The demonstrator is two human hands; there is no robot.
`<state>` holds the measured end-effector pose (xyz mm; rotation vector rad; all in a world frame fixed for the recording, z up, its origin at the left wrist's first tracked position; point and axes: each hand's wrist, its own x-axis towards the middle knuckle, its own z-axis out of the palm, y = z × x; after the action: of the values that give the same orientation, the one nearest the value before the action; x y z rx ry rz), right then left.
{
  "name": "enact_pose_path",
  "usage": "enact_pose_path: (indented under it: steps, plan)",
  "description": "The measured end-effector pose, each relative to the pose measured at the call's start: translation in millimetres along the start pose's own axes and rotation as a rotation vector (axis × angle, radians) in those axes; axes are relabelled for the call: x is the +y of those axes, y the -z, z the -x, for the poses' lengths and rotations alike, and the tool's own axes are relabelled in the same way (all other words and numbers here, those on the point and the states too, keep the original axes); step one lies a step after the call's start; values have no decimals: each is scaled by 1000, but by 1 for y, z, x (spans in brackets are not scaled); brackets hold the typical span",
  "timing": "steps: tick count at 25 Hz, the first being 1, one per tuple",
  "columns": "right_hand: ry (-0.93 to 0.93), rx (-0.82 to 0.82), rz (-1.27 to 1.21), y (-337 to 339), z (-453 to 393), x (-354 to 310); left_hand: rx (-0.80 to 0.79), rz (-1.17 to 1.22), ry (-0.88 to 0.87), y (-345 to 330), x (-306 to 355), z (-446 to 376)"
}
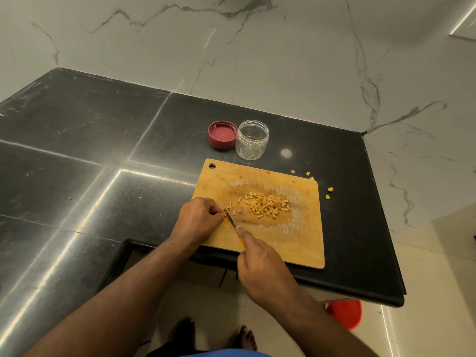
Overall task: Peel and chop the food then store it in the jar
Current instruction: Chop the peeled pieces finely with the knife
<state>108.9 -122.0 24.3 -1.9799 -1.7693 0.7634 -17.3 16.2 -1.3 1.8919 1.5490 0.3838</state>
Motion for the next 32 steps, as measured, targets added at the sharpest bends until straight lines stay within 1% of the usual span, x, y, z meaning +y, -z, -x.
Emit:
enact_pose_path:
  steps: [7,12,16,17,19,21,22,24,27,28,30,32]
  plan:
    - [6,-12,33,1,-10,-1,7,-10,-2,-1,0,-1]
    - [-12,62,53,7,-8,4,11,-11,8,-1,0,-1]
    - [24,9,-3,6,-1,2,5,-14,5,-1,0,-1]
    - [35,9,31,5,0,2,4,-14,7,-1,-1,-1]
    - [31,36,181,3,-3,5,3,-11,12,-1,-1,-2]
    - [29,117,340,4,-5,10,-4,-8,13,-1,0,-1]
    - [37,149,378,5,-5,11,-7,-3,14,-1,0,-1]
    - [37,155,347,7,-5,11,-10,2,13,-1,0,-1]
    - [46,220,180,16,-9,10,-11,5,9,0,0,0]
    - [21,225,116,18,-12,10,-12,6,11,1,0,0]
    - [-37,150,53,22,-12,13,-18,8,8,1,0,0]
    - [-32,90,-11,21,-8,10,-15,7,10,1,0,1]
